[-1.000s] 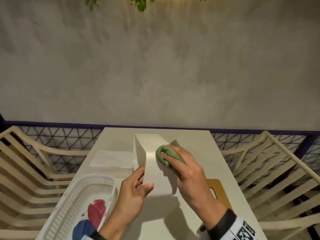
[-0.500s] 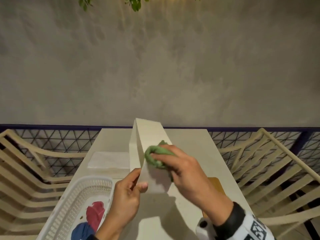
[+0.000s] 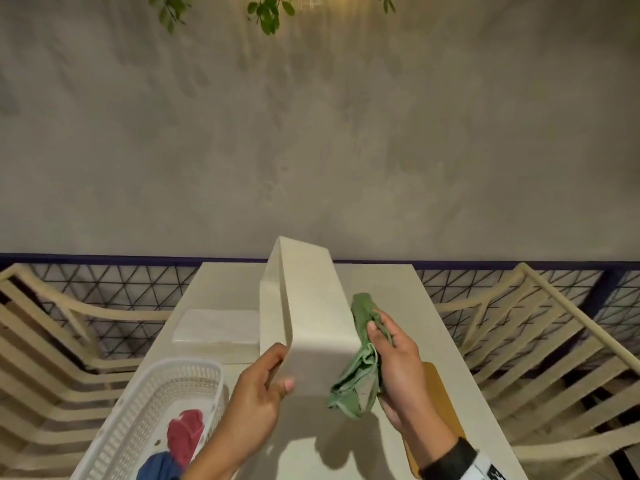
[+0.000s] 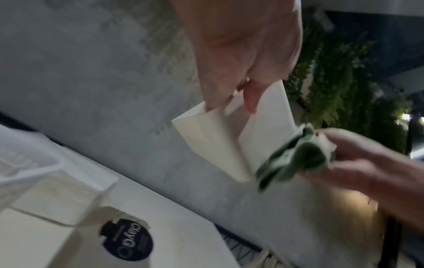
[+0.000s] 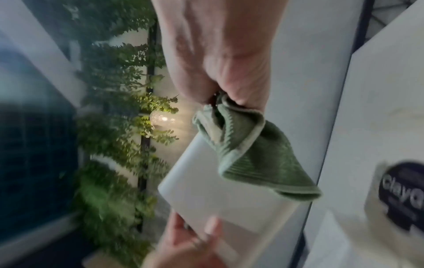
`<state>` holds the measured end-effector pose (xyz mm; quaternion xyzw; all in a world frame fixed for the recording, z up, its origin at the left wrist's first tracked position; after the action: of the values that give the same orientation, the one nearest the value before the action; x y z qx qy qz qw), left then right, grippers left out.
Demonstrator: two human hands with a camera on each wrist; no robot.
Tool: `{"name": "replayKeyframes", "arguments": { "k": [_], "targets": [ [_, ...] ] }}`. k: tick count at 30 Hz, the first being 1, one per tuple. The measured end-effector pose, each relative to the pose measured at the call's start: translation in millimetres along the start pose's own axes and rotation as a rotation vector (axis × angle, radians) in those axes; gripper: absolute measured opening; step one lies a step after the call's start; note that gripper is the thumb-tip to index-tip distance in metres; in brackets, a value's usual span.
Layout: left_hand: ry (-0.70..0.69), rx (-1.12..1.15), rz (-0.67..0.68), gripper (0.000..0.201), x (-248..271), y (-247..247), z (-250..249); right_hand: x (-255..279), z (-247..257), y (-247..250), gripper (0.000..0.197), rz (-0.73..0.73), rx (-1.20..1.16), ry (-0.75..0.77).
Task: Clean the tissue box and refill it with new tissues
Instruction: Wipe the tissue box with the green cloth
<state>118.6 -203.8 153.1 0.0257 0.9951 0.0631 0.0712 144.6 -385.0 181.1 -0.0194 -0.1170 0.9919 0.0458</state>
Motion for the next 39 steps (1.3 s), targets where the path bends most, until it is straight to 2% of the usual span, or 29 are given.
{"name": "replayKeyframes", "arguments": {
  "k": [2, 3, 6, 7, 9, 11, 13, 16, 17, 20, 21, 23, 24, 26, 28, 29, 30, 32, 33, 34, 36, 37, 38, 39],
  "targets": [
    [0.032, 0.015, 0.045, 0.046, -5, -4, -6, 2, -1, -1, 0.032, -0.021, 0.062, 0.046],
    [0.014, 0.056, 0.022, 0.050, -8, -7, -9, 2, -3, -2, 0.035, -0.026, 0.109, 0.080],
    [0.048, 0.181, -0.115, 0.019, -14, -17, -25, 2, -10, -4, 0.039, -0.039, 0.191, 0.139],
    [0.089, 0.212, -0.161, 0.020, -17, -17, -23, 3, -13, -3, 0.040, -0.037, 0.215, 0.155],
    [0.196, 0.279, -0.211, 0.024, -20, -16, -17, 6, -16, -2, 0.045, -0.017, 0.252, 0.218],
    [0.308, 0.248, -0.269, 0.042, -24, -13, -7, 11, -19, -4, 0.051, 0.020, 0.280, 0.281],
    [0.359, 0.238, -0.308, 0.044, -27, -7, 2, 13, -23, -5, 0.055, 0.054, 0.287, 0.331],
    [0.412, 0.393, -0.197, 0.053, -30, -1, 11, 9, -29, -3, 0.060, 0.097, 0.360, 0.368],
    [0.417, 0.428, -0.147, 0.050, -30, 0, 11, 9, -30, 0, 0.060, 0.115, 0.412, 0.387],
    [0.353, 0.445, 0.041, 0.024, -26, -5, 10, 6, -30, 7, 0.054, 0.193, 0.682, 0.487],
    [0.316, 0.425, 0.094, 0.022, -24, -8, 6, 4, -31, 6, 0.052, 0.212, 0.786, 0.517],
    [0.237, 0.379, 0.140, 0.032, -22, -14, 9, 0, -33, -5, 0.046, 0.201, 0.947, 0.540],
    [0.201, 0.361, 0.127, 0.032, -24, -16, 12, 0, -33, -15, 0.042, 0.186, 1.002, 0.573],
    [0.142, 0.352, 0.054, 0.025, -26, -18, 15, 9, -34, -33, 0.036, 0.230, 1.088, 0.732],
    [0.063, 0.311, 0.039, 0.025, -23, -15, 16, 10, -36, -27, 0.040, 0.329, 1.123, 0.935],
    [0.024, 0.288, 0.052, 0.028, -21, -14, 16, 4, -33, -19, 0.041, 0.342, 1.132, 0.962],
    [0.001, 0.262, 0.076, 0.038, -18, -13, 16, -3, -30, -11, 0.038, 0.311, 1.128, 0.948],
    [-0.005, 0.206, 0.113, 0.057, -15, -15, 18, -21, -20, -7, 0.034, 0.160, 1.128, 0.860],
    [-0.019, 0.180, 0.110, 0.054, -15, -18, 16, -27, -14, -16, 0.034, 0.111, 1.148, 0.822],
    [-0.027, 0.158, 0.086, 0.043, -16, -19, 18, -27, -12, -28, 0.034, 0.110, 1.168, 0.823],
    [-0.047, 0.166, -0.003, 0.015, -18, -16, 15, -10, -17, -49, 0.029, 0.245, 1.166, 0.889],
    [-0.056, 0.187, -0.030, 0.009, -20, -12, 14, -2, -20, -48, 0.031, 0.318, 1.158, 0.930],
    [-0.074, 0.199, -0.023, 0.010, -19, -8, 13, 4, -20, -38, 0.033, 0.367, 1.153, 0.952],
    [-0.095, 0.182, 0.009, 0.024, -18, -5, 14, 3, -16, -26, 0.034, 0.358, 1.144, 0.957]
  ]
}}
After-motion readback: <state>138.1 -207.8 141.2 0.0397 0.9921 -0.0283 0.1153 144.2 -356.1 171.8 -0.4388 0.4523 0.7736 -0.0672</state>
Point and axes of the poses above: each hand's wrist, its own x-axis away from the middle knuckle, its own y-axis out of the back of the hand, z = x × y, the point moved 2 cm from there along -x, towards the middle knuckle, and after that the axes turned 2 degrees about x, right-handed, at the moved point
